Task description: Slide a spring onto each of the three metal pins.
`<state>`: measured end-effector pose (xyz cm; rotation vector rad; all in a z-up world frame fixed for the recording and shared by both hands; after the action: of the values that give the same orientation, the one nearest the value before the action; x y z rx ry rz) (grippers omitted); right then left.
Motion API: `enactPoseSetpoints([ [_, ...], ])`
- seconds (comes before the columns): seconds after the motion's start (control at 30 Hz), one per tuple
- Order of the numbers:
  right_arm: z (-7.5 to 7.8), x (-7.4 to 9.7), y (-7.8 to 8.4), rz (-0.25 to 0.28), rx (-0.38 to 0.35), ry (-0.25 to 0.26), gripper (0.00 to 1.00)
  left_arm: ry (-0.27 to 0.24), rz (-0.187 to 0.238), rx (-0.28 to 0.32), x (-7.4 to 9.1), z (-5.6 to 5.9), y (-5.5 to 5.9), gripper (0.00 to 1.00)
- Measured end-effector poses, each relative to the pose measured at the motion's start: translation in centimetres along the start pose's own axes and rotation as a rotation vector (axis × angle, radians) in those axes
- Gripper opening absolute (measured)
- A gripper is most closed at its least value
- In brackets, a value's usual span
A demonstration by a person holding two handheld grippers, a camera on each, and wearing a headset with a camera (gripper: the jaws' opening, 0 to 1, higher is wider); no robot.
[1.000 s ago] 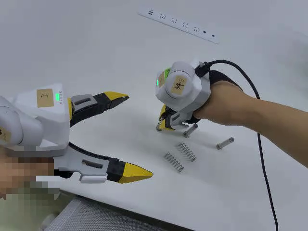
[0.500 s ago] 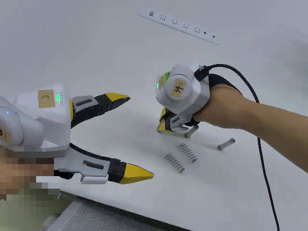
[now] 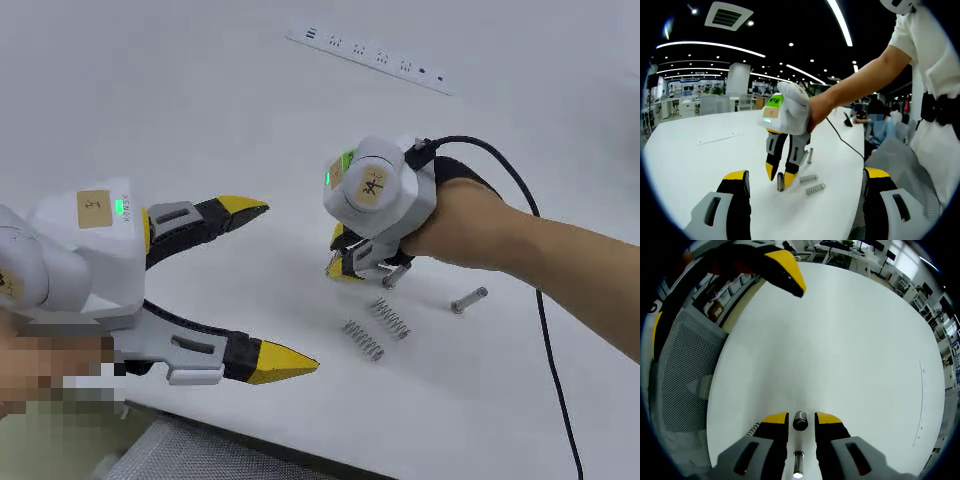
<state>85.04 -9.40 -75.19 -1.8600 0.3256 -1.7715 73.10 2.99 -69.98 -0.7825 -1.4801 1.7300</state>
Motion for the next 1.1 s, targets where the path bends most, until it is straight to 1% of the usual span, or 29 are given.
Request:
enactPoseSetpoints([
  [0.1, 0.2, 0.5, -0.3, 0.021, -0.005, 0.021, 0.24, 0.005, -0.005, -0.004, -0.1, 0.1, -0.2, 0.95],
  [0.23, 0.1, 1.7, -0.9, 0.070, -0.030, 0.062, 0.27, 0.014, -0.019, -0.011, -0.1, 0.2, -0.3, 0.95],
  [0.3, 0.1, 2.1, -0.9, 0.090, -0.044, 0.081, 0.28, 0.017, -0.025, -0.013, -0.1, 0.3, -0.4, 0.95],
  [0.4, 0.0, 3.2, -1.3, 0.138, -0.059, 0.124, 0.30, 0.020, -0.036, -0.019, -0.1, 0.3, -0.5, 0.95],
  [0.5, -0.1, 4.1, -1.3, 0.187, -0.088, 0.161, 0.33, 0.026, -0.051, -0.027, -0.1, 0.4, -0.7, 0.95],
  [0.57, -0.3, 4.9, -1.3, 0.223, -0.099, 0.191, 0.35, 0.031, -0.059, -0.033, -0.1, 0.4, -0.7, 0.95],
  [0.67, -0.6, 5.9, -1.5, 0.264, -0.108, 0.224, 0.39, 0.031, -0.068, -0.041, -0.1, 0.3, -1.0, 0.95],
  [0.73, -0.7, 6.6, -1.5, 0.300, -0.130, 0.252, 0.42, 0.029, -0.073, -0.046, -0.1, 0.4, -1.1, 0.94],
  [0.8, -1.0, 7.3, -1.6, 0.333, -0.139, 0.270, 0.44, 0.031, -0.081, -0.050, -0.2, 0.4, -1.2, 0.94],
  [0.9, -1.2, 8.5, -1.3, 0.379, -0.161, 0.296, 0.46, 0.036, -0.094, -0.057, -0.2, 0.5, -1.3, 0.94],
  [0.97, -1.5, 9.2, -1.3, 0.395, -0.171, 0.306, 0.48, 0.039, -0.100, -0.062, -0.2, 0.7, -1.4, 0.93],
  [1.1, -2.2, 10.7, -0.9, 0.449, -0.198, 0.339, 0.51, 0.039, -0.116, -0.069, -0.3, 0.9, -1.5, 0.93],
])
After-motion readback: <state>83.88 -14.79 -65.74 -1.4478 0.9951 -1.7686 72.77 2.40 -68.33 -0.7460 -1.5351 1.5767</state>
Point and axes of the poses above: the centre of the closed fingertips' face, and the gripper's own axes: x roughly backward along the fingers, z roughly to its right, y roughly out of its underside, the point moved 9 cm from there along x, roughly backward along the fingers, and after that the axes turned 13 degrees about z, right-handed, at the moved point
